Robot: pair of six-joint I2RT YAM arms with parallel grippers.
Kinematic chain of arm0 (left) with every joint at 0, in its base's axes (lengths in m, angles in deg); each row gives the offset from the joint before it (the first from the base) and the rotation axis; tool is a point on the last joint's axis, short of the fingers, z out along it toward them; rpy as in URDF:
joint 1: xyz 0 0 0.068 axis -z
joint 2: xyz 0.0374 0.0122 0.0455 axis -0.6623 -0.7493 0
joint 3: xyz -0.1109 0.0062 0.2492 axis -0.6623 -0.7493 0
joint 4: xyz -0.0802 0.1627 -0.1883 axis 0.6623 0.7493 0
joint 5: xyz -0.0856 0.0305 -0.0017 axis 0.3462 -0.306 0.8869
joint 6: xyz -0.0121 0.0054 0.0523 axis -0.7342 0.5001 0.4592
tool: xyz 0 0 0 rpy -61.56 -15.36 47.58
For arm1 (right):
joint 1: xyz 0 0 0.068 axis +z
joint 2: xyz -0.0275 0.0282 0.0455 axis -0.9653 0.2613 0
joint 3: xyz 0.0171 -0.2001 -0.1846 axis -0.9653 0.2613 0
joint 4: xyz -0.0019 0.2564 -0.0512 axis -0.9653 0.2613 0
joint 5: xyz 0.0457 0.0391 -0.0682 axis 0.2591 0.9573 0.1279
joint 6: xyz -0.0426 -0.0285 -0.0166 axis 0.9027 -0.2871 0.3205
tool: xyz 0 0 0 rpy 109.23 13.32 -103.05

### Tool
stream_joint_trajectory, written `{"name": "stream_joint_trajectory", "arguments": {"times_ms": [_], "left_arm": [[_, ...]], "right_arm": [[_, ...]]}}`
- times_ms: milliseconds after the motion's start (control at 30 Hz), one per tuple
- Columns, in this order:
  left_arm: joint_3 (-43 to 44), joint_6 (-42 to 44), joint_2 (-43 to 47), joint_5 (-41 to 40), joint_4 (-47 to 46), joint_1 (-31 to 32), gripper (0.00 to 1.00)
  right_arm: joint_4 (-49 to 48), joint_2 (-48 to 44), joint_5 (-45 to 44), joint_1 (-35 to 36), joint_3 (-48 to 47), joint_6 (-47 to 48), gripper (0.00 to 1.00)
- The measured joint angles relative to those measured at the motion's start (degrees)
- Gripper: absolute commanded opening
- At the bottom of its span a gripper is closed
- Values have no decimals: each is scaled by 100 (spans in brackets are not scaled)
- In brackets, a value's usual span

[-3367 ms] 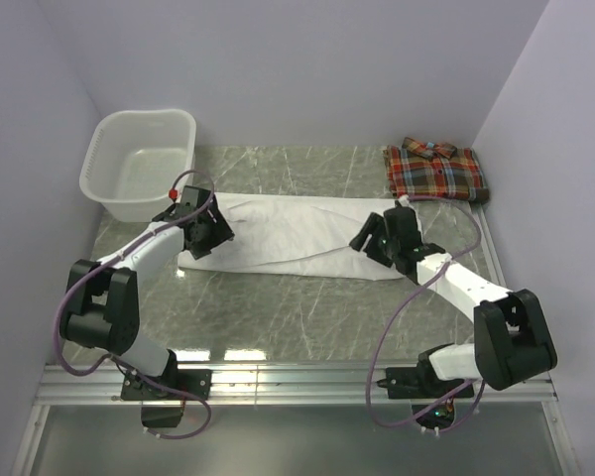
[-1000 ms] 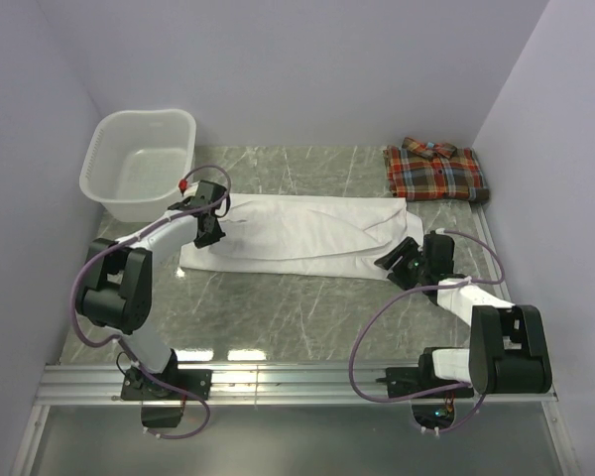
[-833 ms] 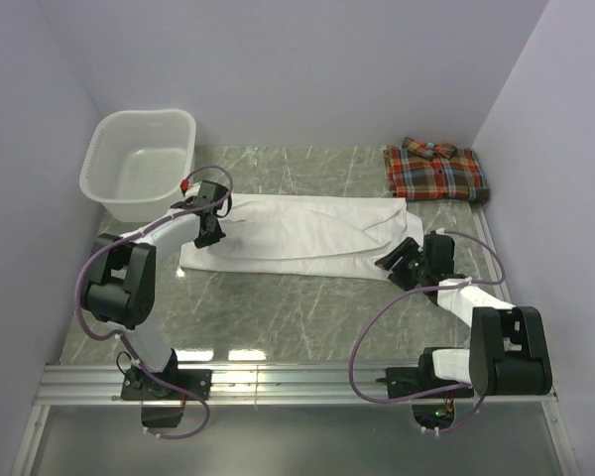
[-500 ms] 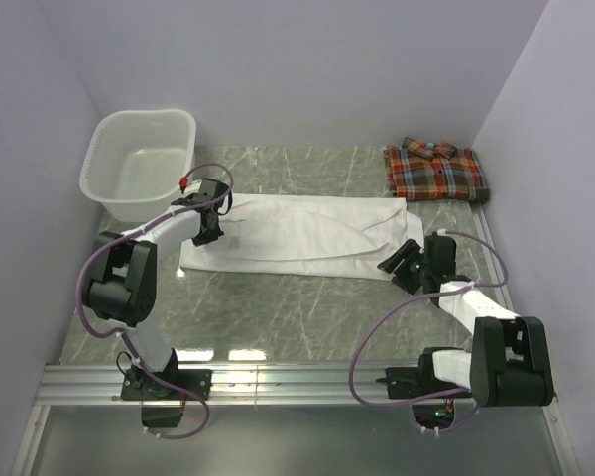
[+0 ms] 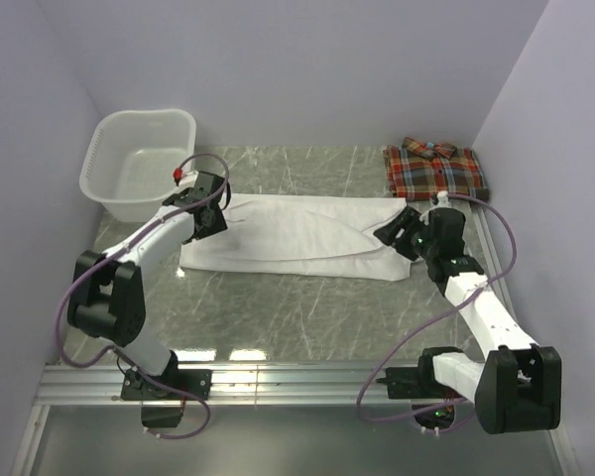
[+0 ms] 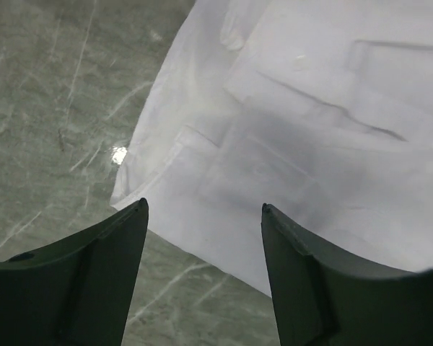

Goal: Fold and stack the long sleeve shirts
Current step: Fold the shirt

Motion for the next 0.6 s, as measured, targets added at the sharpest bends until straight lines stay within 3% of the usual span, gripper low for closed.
{"name": "stream_joint_trajectory", "arguments": {"times_ms": [133, 367, 600], "left_arm": [[111, -31, 494, 306, -118, 146, 67], [181, -168, 4, 879, -490, 184, 65], [-103, -341, -645, 1226, -796, 149, 62]], "right_arm": [[-468, 378, 286, 627, -503, -192, 66], [-1727, 2715, 785, 1794, -1808, -699, 62], [-2739, 4419, 1071, 1814, -1974, -1276, 61]]}}
